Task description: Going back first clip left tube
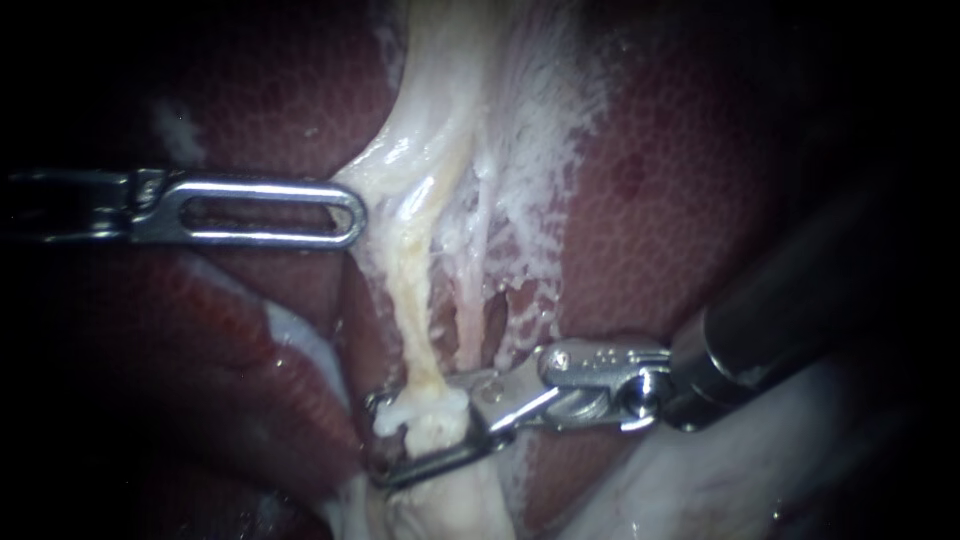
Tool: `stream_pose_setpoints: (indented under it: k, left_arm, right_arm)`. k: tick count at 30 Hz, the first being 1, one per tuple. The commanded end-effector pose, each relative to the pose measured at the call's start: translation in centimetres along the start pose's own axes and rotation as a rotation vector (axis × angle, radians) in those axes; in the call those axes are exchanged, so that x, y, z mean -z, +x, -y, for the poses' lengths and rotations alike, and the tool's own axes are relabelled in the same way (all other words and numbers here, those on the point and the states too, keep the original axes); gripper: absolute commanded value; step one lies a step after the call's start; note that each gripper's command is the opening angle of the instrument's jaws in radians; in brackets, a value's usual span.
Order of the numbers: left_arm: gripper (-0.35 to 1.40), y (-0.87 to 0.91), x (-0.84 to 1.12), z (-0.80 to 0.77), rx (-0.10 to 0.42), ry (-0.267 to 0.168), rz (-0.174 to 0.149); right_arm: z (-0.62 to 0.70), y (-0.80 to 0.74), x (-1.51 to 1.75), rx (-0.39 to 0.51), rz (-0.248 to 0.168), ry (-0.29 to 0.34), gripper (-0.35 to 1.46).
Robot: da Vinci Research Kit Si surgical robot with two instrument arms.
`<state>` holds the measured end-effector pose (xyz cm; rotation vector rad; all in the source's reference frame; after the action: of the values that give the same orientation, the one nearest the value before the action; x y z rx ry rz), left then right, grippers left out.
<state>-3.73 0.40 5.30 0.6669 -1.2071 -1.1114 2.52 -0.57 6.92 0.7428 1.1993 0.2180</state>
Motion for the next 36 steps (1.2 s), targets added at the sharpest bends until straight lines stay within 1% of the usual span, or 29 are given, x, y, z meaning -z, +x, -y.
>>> stream_pose_setpoints:
  k: [1, 5, 11, 13, 22, 25, 29, 33, 36]
  left_arm:
    - [-0.35, 0.0, 0.0, 0.0, 0.0, 0.0, 0.0]
    - [-0.35, 0.0, 0.0, 0.0, 0.0, 0.0, 0.0]
    - [-0.35, 0.0, 0.0, 0.0, 0.0, -0.003, 0.002]
    - [-0.35, 0.0, 0.0, 0.0, 0.0, -0.003, 0.002]
    - [-0.35, 0.0, 0.01, 0.0, 0.0, -0.002, 0.001]
    - [-0.35, 0.01, 0.0, 0.0, -0.001, -0.002, 0.001]
    - [-0.35, 0.02, -0.01, -0.01, -0.001, -0.003, 0.002]
    - [-0.35, 0.03, -0.01, -0.01, -0.002, -0.004, 0.002]
    - [-0.35, 0.03, -0.02, -0.01, -0.002, -0.002, 0.001]
  right_arm:
    - [0.0, 0.04, 0.07, 0.007, -0.001, 0.002, 0.53]
    - [0.02, 0.12, 0.33, 0.037, -0.009, -0.05, 0.58]
    - [0.06, 0.23, 0.76, 0.063, -0.012, -0.063, 0.6]
    - [0.09, 0.27, 0.91, 0.059, -0.013, -0.06, 0.6]
    - [0.3, 0.44, 1.53, 0.067, -0.018, -0.092, 0.6]
    - [0.37, 0.5, 1.78, 0.08, -0.034, -0.114, 0.6]
    - [0.36, 0.67, 2.08, 0.104, -0.071, -0.134, 0.6]
    - [0.37, 0.8, 2.22, 0.119, -0.072, -0.14, 0.6]
    - [0.4, 0.85, 2.23, 0.117, -0.073, -0.14, 0.6]
